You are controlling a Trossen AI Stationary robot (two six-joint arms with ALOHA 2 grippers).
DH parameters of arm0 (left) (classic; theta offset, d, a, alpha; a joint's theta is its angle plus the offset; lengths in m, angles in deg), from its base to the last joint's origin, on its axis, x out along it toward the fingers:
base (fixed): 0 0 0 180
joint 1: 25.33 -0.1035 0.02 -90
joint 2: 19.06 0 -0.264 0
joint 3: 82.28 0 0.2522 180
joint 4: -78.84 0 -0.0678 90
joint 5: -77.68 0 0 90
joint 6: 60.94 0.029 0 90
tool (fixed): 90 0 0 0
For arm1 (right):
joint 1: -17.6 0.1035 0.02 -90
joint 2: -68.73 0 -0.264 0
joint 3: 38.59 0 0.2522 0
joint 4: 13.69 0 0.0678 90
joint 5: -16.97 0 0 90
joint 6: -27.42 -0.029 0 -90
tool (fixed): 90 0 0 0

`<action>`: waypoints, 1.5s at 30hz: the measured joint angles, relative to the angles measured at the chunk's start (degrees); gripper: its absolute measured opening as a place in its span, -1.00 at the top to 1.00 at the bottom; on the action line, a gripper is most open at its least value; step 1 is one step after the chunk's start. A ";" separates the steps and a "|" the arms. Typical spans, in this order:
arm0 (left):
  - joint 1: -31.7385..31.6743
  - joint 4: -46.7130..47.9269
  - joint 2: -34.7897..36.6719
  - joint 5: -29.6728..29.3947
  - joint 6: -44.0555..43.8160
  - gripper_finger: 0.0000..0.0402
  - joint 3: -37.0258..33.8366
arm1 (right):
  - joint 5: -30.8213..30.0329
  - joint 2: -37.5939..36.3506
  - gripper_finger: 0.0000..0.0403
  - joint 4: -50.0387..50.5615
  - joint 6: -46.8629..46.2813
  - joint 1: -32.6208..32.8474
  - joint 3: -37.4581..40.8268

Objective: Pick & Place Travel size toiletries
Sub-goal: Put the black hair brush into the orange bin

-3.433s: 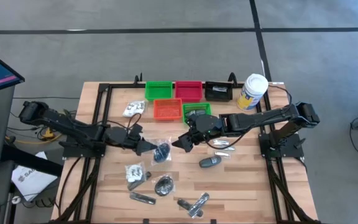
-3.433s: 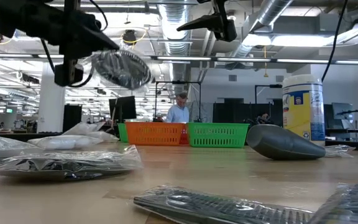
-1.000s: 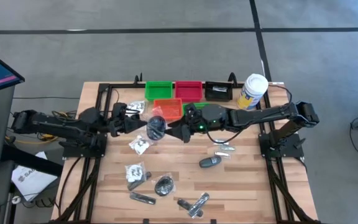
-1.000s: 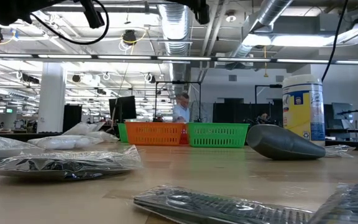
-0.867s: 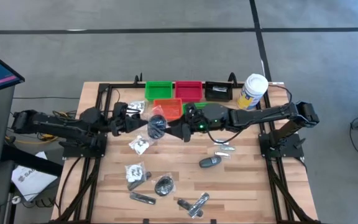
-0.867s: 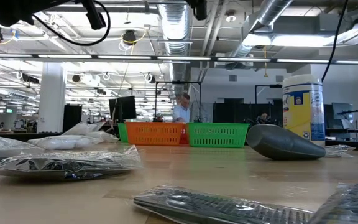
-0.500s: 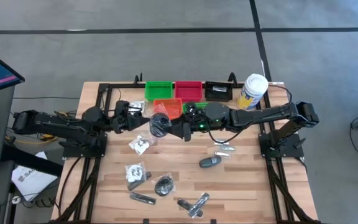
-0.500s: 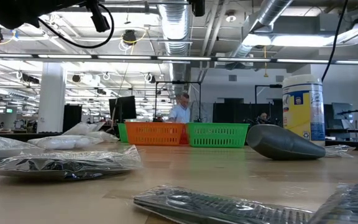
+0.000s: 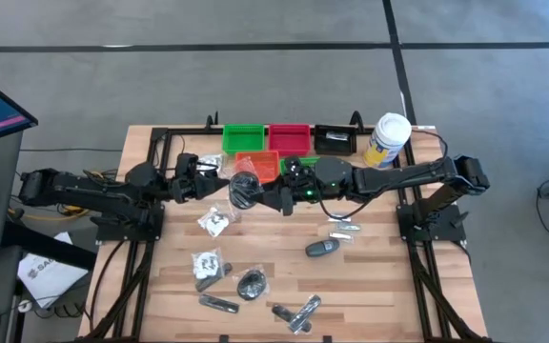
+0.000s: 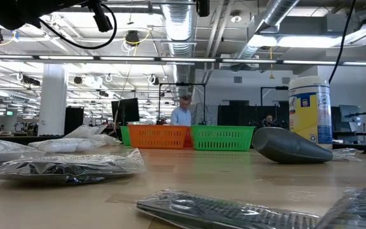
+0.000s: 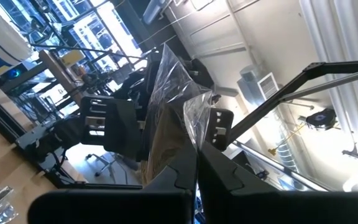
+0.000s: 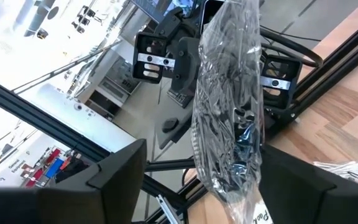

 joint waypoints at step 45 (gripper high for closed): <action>0.17 -0.18 0.00 3.35 -0.44 0.99 0.00 | 0.00 0.02 0.67 0.50 0.48 -0.17 0.00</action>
